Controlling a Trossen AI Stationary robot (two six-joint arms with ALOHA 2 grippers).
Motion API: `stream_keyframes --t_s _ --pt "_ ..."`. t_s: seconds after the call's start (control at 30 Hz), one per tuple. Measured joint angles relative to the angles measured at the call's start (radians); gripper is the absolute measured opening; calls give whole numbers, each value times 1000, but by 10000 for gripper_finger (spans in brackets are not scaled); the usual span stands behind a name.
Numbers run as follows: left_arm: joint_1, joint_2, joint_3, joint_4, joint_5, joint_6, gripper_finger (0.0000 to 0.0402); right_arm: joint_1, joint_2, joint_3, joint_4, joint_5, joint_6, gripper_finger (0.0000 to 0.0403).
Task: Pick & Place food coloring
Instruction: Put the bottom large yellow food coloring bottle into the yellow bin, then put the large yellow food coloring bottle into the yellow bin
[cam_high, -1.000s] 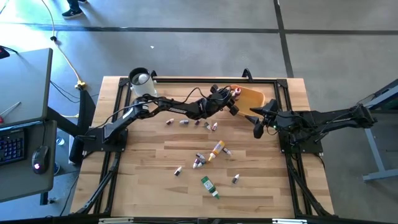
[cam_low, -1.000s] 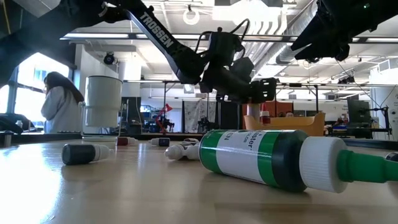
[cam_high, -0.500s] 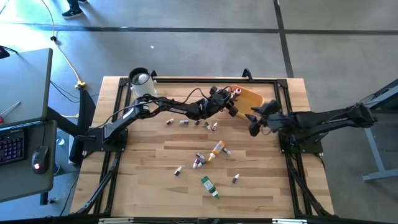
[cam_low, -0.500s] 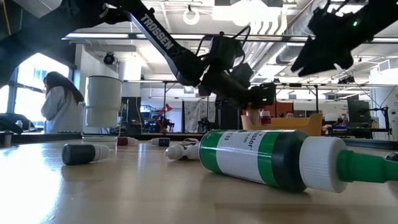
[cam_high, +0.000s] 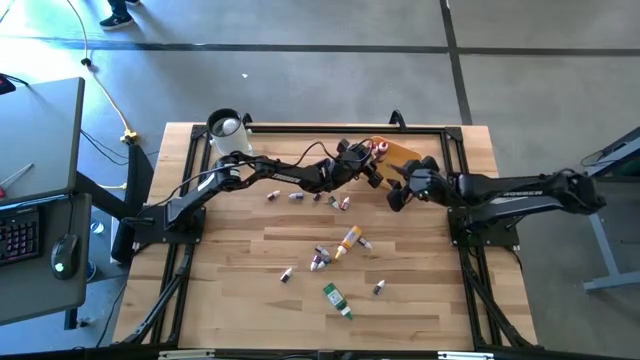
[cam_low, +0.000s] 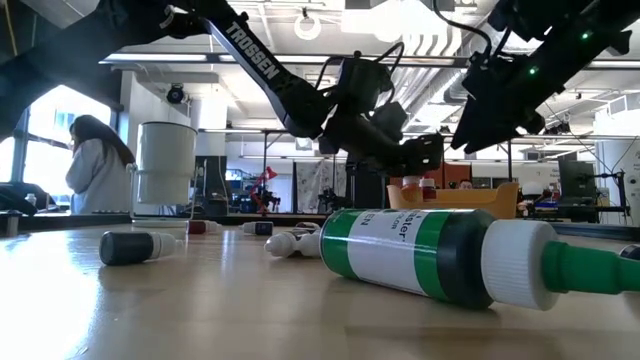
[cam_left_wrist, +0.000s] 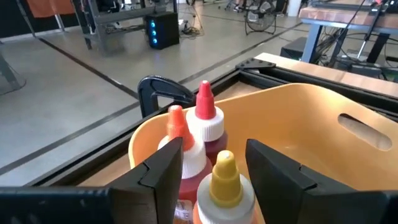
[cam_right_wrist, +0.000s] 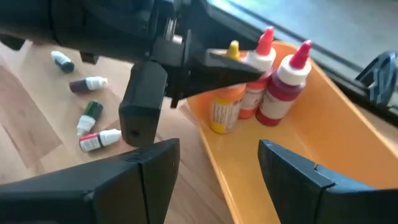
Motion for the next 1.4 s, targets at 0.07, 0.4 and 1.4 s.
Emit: stream_keyframes --t_s 0.07,0.4,1.4 --pt "0 -15 0 -15 0 35 172 -8 -1 0 1 -18 0 212" --pt "-59 -254 3 -346 33 176 172 -9 -5 0 1 -24 -59 212" --pt "-512 -1363 -760 -987 -247 -80 172 367 443 10 859 -437 -603 212"
